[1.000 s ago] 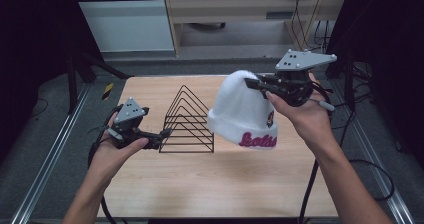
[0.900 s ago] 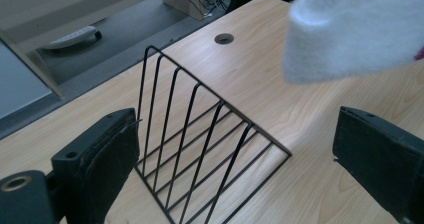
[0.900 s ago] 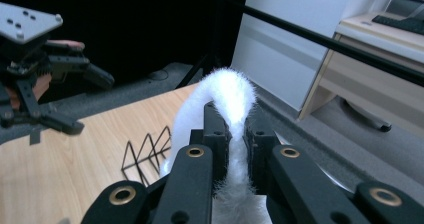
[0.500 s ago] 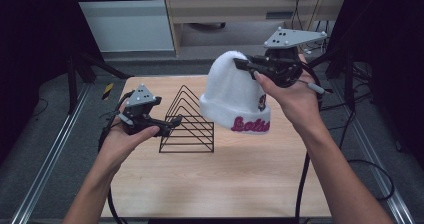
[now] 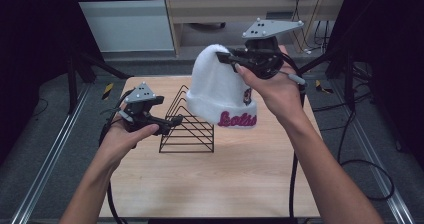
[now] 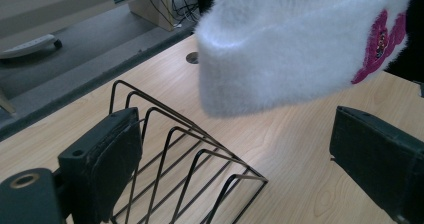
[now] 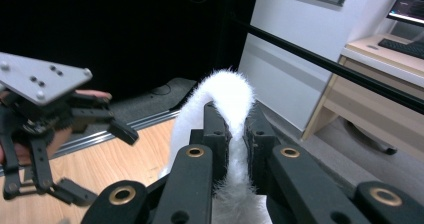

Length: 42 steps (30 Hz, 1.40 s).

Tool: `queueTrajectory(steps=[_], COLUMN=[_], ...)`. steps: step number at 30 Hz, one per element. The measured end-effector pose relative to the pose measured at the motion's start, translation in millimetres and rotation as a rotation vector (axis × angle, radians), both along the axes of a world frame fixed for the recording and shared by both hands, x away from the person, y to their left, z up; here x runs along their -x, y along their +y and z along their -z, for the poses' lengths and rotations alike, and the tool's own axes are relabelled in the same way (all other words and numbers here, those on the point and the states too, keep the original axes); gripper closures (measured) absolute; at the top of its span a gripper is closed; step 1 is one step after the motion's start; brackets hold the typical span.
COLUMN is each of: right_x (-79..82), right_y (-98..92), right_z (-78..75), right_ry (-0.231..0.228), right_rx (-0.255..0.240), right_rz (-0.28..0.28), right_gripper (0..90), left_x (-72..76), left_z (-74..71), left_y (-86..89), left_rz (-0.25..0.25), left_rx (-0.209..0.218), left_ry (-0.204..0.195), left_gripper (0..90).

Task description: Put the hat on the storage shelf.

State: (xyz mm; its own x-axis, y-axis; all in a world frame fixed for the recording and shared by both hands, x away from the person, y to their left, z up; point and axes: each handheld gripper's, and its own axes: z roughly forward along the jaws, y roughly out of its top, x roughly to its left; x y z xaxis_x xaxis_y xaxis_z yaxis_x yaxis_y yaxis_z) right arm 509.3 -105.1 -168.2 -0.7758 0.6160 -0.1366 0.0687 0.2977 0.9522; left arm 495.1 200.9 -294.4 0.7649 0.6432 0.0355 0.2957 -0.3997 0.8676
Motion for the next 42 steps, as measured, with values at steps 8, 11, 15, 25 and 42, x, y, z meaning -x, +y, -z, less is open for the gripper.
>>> queueTrajectory(steps=[8,11,15,25,42], right_x=[-0.9,-1.3,-2.2,-5.7,-24.5], right_y=[20.2,27.8,36.6,42.7,31.2], right_z=[-11.8,-13.4,-12.0,-4.3,7.2], right_ry=[-0.011,-0.009,-0.006,-0.001,0.015], right_rx=[-0.016,-0.017,-0.013,-0.016,-0.016], right_rz=[-0.038,-0.050,-0.070,-0.084,-0.042], right_gripper=[83.7,83.7,83.7,83.7,83.5], left_x=[-9.9,-13.5,-20.4,-21.1,-19.1], left_z=[3.9,3.2,2.5,1.2,-9.5], left_y=[-6.5,-6.4,-6.1,-3.2,-1.7], left_rz=[0.011,0.008,0.011,-0.015,-0.125], left_rx=[0.005,0.018,0.044,0.035,0.002], left_ry=[0.010,0.014,0.037,0.047,-0.058], left_gripper=[6.2,6.6,9.9,65.7,71.8])
